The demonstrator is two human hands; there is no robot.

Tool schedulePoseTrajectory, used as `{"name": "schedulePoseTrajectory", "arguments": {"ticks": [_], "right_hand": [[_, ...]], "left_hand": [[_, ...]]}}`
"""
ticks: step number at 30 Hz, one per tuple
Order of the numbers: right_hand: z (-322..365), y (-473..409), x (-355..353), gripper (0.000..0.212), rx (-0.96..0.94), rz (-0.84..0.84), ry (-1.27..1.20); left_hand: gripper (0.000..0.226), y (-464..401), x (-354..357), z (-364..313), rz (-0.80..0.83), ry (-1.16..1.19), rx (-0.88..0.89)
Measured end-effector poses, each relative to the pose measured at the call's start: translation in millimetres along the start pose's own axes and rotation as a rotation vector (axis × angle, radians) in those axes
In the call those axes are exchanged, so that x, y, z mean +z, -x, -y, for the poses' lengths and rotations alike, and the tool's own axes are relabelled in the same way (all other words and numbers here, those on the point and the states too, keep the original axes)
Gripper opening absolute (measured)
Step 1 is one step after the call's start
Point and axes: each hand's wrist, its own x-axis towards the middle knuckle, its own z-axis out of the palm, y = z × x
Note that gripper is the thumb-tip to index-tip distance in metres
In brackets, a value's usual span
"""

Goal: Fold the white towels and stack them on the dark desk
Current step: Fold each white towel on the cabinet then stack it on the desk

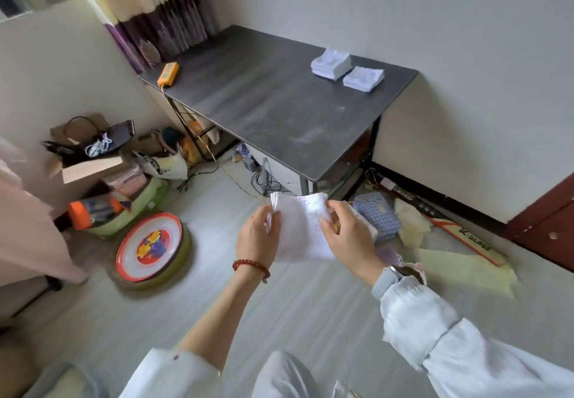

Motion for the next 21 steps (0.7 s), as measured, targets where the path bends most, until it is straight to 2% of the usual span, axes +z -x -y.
{"name": "schedulePoseTrajectory", "arguments": {"ticks": [4,9,12,15,21], "right_hand": [[-6,-91,43,0.035,0.005,0.125,-0.022],[-7,-229,101,0.035,0.111,0.082,-0.063],[1,-311,126,0.033,0.232,0.028,-0.093],[5,-375,137,0.031,0.314,0.010,-0.109],[-27,-459,116,0.028,0.498,-0.136,-0.095]], "left_hand": [[0.019,-97,16,22,0.021,0.061,-0.056],[0.016,-257,42,51,0.118,0.137,-0.047],[0.008,-357,53,64,0.246,0.148,-0.013],[0.012,-438,64,62,0.368,0.150,0.013],[0.024,-540,127,17,0.678,0.210,0.092]]}}
